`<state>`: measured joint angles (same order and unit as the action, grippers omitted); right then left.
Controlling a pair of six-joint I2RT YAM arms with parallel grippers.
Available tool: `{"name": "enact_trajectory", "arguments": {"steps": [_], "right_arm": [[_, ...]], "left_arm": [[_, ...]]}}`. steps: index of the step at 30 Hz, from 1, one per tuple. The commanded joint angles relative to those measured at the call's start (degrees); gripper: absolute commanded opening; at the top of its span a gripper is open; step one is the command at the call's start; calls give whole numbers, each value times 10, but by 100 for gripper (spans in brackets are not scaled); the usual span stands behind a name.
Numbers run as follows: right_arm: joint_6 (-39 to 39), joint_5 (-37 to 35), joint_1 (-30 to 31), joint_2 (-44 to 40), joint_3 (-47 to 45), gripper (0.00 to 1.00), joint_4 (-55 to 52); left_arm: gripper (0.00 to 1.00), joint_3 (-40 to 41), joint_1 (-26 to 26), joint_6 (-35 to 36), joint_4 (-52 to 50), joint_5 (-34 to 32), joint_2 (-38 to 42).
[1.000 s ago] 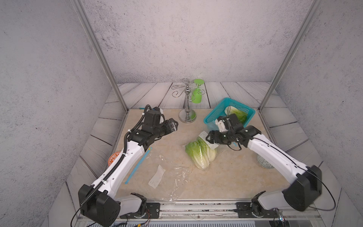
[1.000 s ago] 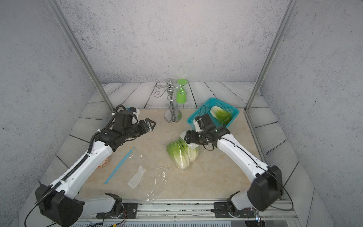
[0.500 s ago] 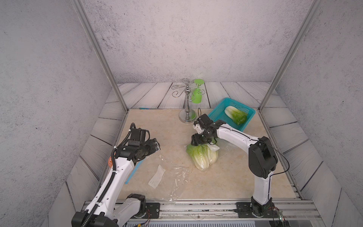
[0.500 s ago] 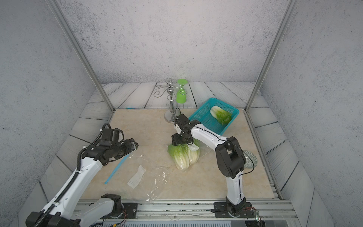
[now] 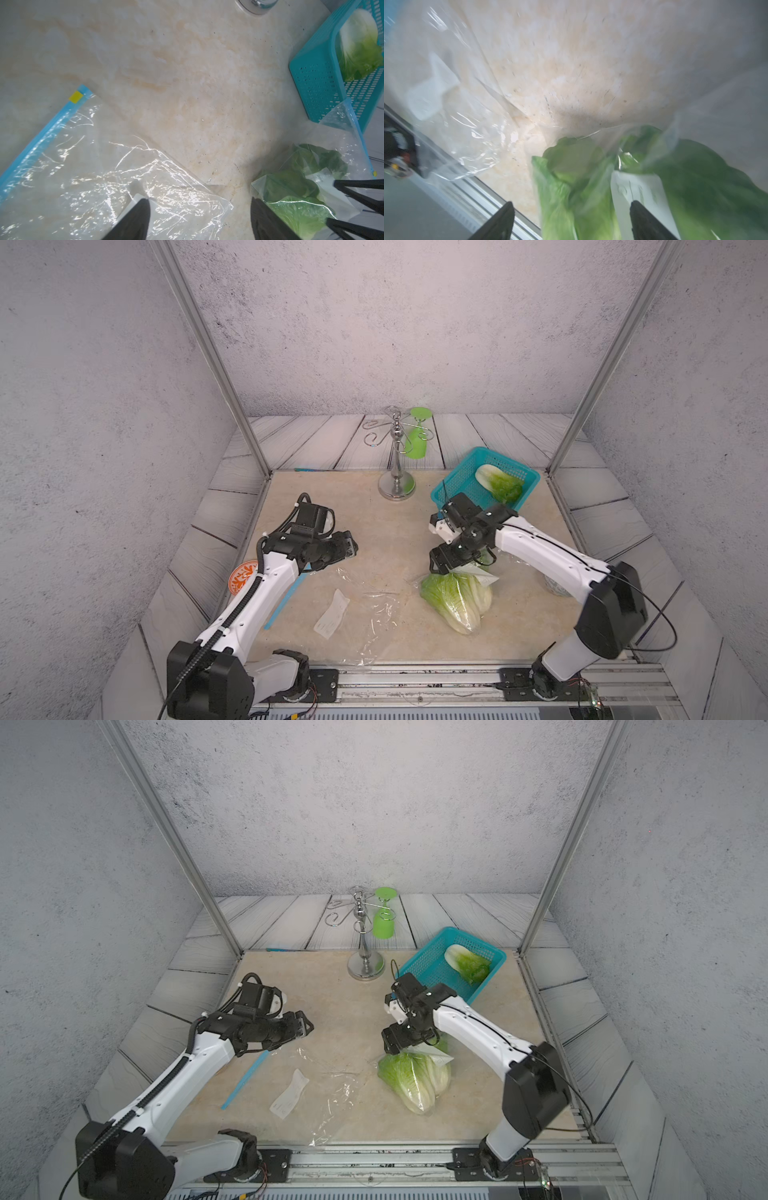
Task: Put the chinese cabbages into a zipper bag and zip it
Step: Move the zipper food storage bag to the center of the board.
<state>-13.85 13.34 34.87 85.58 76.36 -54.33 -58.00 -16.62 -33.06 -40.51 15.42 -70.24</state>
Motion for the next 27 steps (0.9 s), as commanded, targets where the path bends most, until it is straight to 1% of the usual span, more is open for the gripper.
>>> {"name": "enact_trajectory", "arguments": {"steps": [1,4,7,9,11,13,15,17,19,21,22,24,27], "right_arm": [[-130,-5,-49,-107,-68,87,-10],[-215,5,-115,-200,-160,88,-21],[-240,6,-183,-258,-218,88,-34],[-235,22,-228,-264,-245,89,-34],[-235,31,-256,-257,-264,90,-20],[-242,50,-278,-251,-290,91,23],[-248,78,-290,-237,-312,91,92],[-235,100,-290,-201,-316,90,130],[-217,123,-286,-154,-308,87,133],[-228,145,-268,-128,-315,84,151],[-240,145,-252,-127,-321,84,165],[-282,131,-198,-126,-328,84,207],[-351,106,-121,-77,-308,83,277]], "left_arm": [[81,-22,-2,21,-69,-56,-14],[83,-14,0,27,-123,-106,-11],[85,18,-1,27,-118,-102,1],[86,33,-1,17,-118,-107,2],[87,37,1,-2,-130,-129,3],[87,52,0,-2,-107,-95,14],[87,84,-8,-22,-64,-67,21],[87,110,-10,-40,-43,-53,11],[86,135,-7,-65,-28,-54,1],[84,158,-4,-83,-9,-38,5],[84,165,-4,-91,-4,-38,10],[83,178,-3,-106,-1,-53,24],[83,187,8,-111,1,-77,39]]}}
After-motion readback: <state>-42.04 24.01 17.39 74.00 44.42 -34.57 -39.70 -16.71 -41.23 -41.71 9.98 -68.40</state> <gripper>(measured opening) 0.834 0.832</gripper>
